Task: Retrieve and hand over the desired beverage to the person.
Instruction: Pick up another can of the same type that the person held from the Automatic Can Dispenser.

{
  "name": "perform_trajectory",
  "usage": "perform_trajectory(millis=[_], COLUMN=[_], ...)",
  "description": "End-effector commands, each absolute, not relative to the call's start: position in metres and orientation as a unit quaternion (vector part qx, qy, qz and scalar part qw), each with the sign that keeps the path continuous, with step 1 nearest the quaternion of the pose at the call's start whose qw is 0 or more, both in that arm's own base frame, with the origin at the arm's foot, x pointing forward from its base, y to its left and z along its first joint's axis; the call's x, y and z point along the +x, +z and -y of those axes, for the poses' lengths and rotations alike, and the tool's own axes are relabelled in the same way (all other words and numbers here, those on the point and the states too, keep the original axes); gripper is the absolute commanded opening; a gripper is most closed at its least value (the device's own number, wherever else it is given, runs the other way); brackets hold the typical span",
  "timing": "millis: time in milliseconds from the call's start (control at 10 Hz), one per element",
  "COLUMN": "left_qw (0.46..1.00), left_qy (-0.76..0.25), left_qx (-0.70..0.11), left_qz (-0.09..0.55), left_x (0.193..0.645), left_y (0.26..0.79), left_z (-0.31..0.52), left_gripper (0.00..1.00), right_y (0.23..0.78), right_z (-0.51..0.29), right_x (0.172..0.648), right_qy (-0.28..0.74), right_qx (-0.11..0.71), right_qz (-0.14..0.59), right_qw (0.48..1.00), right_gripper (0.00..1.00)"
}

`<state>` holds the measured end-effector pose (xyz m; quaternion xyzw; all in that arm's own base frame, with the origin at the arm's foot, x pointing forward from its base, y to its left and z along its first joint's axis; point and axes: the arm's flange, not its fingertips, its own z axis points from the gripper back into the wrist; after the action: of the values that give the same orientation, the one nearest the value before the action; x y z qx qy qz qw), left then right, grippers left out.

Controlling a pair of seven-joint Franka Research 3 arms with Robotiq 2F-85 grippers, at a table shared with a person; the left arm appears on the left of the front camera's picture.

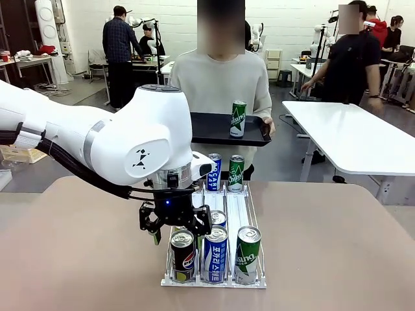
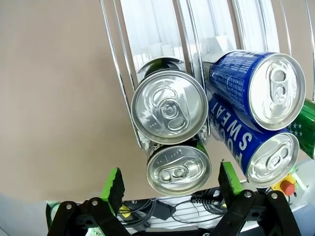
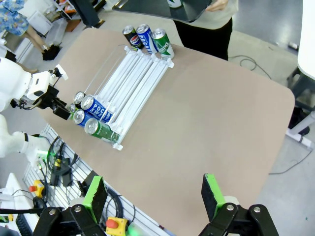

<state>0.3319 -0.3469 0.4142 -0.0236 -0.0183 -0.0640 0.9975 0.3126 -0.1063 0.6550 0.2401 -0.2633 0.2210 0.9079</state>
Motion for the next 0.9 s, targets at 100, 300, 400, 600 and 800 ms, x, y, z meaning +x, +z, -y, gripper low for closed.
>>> perform_trajectory(millis=[100,300,400,600,800], left_qw=[0.998,0.999,0.999,0.999,0.999], left_qy=[-0.050,-0.044,-0.043,-0.032,-0.023], left_qx=[-0.007,-0.007,-0.007,-0.003,-0.004], left_qz=[0.024,0.025,0.026,0.036,0.042], left_x=[0.3344,0.3361,0.3369,0.3398,0.3430], left_y=[0.4125,0.4122,0.4127,0.4118,0.4111], left_z=[0.3478,0.3481,0.3471,0.3457,0.3442], left_gripper=[1.00,1.00,1.00,1.00,1.00], right_y=[0.6535,0.6535,0.6535,0.6535,0.6535], right_z=[0.1054,0.1054,0.1054,0.1054,0.1054], right_x=[0.3142,0.3142,0.3142,0.3142,0.3142], right_qy=[0.225,0.225,0.225,0.225,0.225], right_qx=[0.248,0.248,0.248,0.248,0.248], right_qz=[0.267,0.267,0.267,0.267,0.267], right_qw=[0.904,0.904,0.904,0.904,0.904], right_gripper=[1.00,1.00,1.00,1.00,1.00])
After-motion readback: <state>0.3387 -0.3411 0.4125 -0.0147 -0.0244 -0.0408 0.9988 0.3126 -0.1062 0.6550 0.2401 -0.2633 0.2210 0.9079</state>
